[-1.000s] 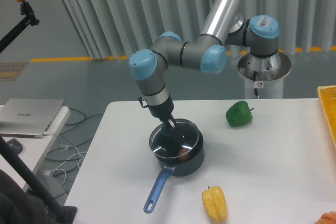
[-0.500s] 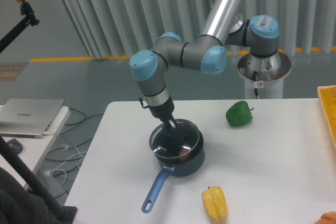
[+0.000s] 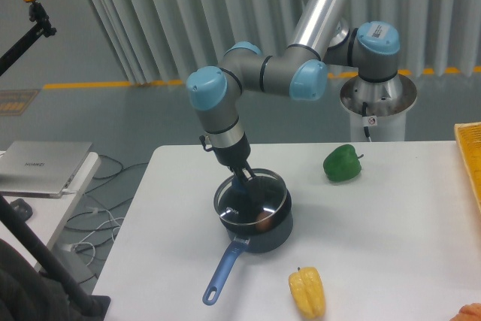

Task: Close the pot lid
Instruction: 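Adjust the lid on the saucepan rim while holding the knob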

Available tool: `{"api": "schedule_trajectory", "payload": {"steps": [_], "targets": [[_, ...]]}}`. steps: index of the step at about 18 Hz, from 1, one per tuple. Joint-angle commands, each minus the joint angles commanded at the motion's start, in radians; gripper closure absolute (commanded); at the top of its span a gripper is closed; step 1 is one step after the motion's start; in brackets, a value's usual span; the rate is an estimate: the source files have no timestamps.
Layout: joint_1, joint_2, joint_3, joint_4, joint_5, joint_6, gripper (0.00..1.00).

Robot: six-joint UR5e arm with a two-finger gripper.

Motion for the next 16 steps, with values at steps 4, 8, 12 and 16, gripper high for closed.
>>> {"api": "schedule_trajectory", "payload": {"steps": [4, 8, 12, 16], "targets": [[0.003, -0.006, 0.002, 0.000, 0.000, 0.002, 0.63], [0.014, -0.008, 0.002, 0.002, 0.000, 0.003, 0.63], [0.026, -0.011, -0.003, 0.009, 0.000, 0.015, 0.63], [0.026, -0.015, -0.003, 0.021, 0.000, 0.015, 0.63]]}}
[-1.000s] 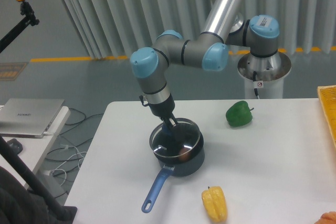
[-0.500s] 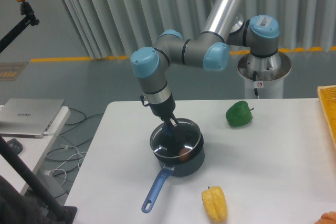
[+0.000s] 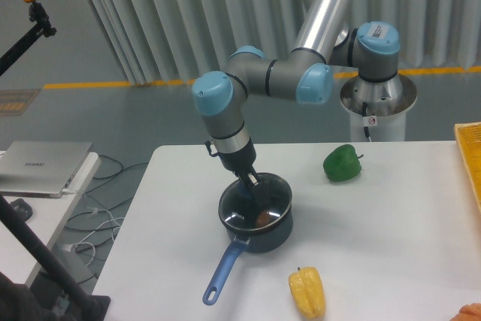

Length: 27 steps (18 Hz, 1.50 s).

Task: Close the pot lid
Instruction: 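Adjust the lid on the saucepan rim while holding the knob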

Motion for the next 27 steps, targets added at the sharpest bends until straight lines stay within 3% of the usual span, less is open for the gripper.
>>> {"api": "schedule_trajectory", "payload": {"steps": [21, 24, 27], "targets": [[-0.003, -0.011, -0.008, 0.000, 0.005, -0.003, 0.62], [-0.003, -0.008, -0.006, 0.000, 0.005, 0.000, 0.48], [-0.003, -0.006, -0.006, 0.000, 0.005, 0.000, 0.20]]}}
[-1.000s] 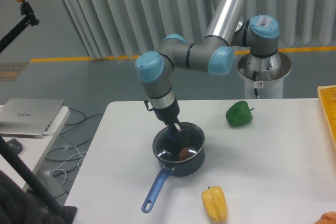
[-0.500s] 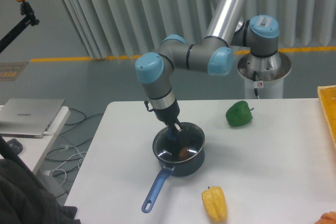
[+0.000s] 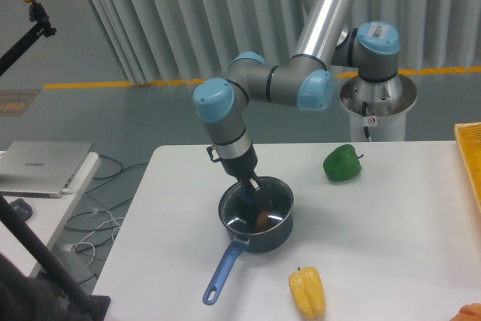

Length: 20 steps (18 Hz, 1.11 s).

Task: Close the pot lid
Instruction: 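Adjust the lid on the saucepan rim while holding the knob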

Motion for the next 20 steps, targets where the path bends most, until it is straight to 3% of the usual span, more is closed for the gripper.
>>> {"api": "schedule_trajectory", "payload": {"steps": [3, 20], "targets": [[-0.002, 0.002, 0.000, 0.002, 0.002, 0.003, 0.04], [-0.009, 0.015, 0.000, 0.002, 0.002, 0.003, 0.01]]}}
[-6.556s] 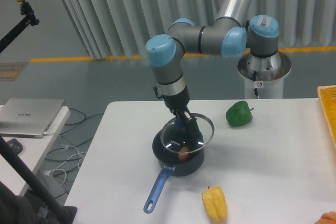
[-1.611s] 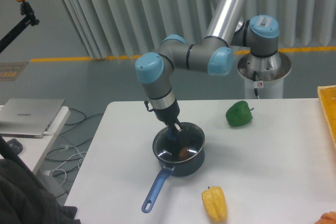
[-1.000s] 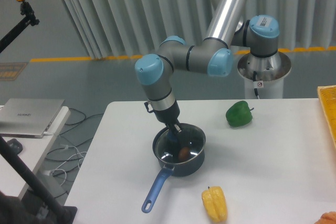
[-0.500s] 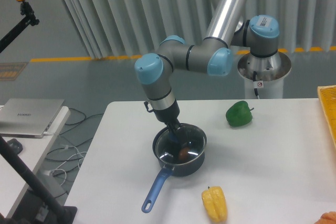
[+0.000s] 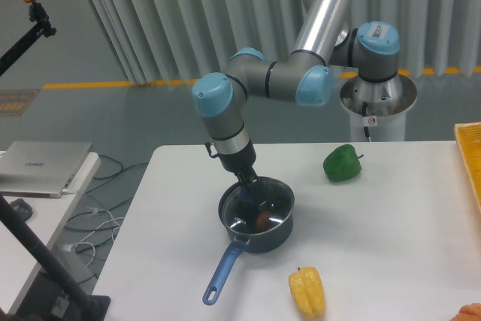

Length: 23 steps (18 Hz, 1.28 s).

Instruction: Close the pot lid

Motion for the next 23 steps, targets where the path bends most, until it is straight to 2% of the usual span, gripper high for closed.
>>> {"api": "schedule_trajectory", "payload": {"steps": [12, 17, 23], "targets": [[0.012, 0.090, -0.002, -0.003, 0.005, 0.003, 0.00], [0.109, 0.133, -0.035, -0.006, 0.064, 0.006, 0.00], [0.296, 0.192, -0.071, -0.012, 0.037, 0.240, 0.00]]}}
